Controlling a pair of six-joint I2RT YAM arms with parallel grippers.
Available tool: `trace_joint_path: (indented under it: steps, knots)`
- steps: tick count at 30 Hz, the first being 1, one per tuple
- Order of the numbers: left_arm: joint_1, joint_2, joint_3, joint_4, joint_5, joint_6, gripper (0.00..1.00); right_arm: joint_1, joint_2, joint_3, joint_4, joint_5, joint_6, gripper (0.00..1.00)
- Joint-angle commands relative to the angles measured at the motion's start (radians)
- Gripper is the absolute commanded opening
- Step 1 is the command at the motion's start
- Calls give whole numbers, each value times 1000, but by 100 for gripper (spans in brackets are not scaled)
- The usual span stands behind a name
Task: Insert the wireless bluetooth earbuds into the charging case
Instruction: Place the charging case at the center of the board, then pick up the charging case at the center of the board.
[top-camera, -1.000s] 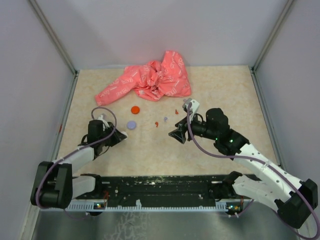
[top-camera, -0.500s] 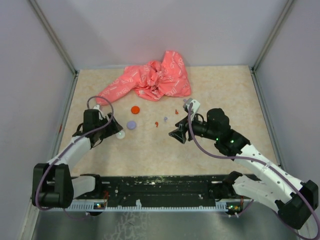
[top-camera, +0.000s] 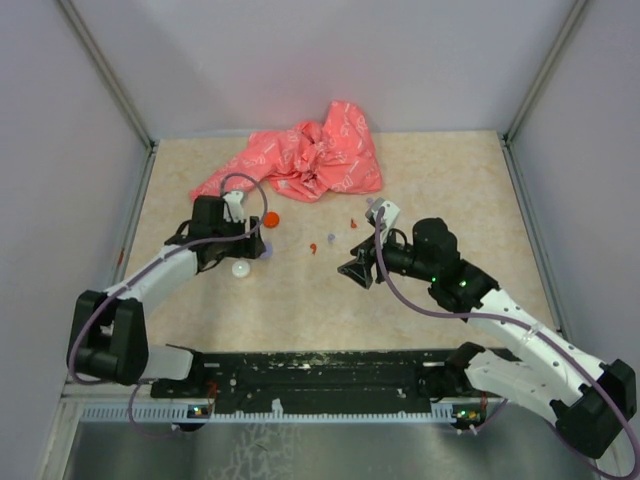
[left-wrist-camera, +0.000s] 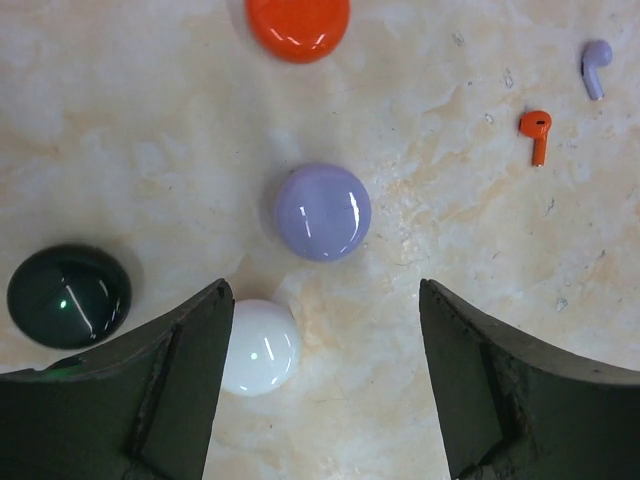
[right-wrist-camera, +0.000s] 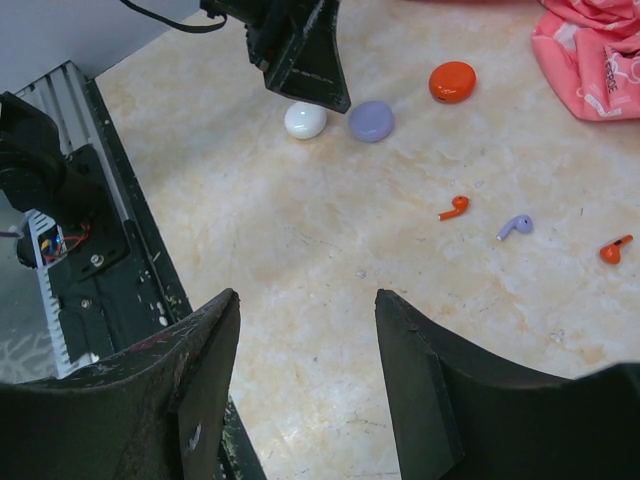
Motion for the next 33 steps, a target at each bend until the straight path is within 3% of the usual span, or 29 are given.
trace_joint_path:
  steps: [1, 18, 33]
  knots:
    - [-33, 90, 68, 7, -14, 129, 78, 0, -12, 6, 39, -7, -16, 57]
    - [-79, 331, 169, -7, -39, 303, 66, 0, 10, 6, 34, -5, -18, 56]
    - [-119, 358, 165, -44, -65, 324, 56, 0, 25, 15, 22, -12, -22, 56]
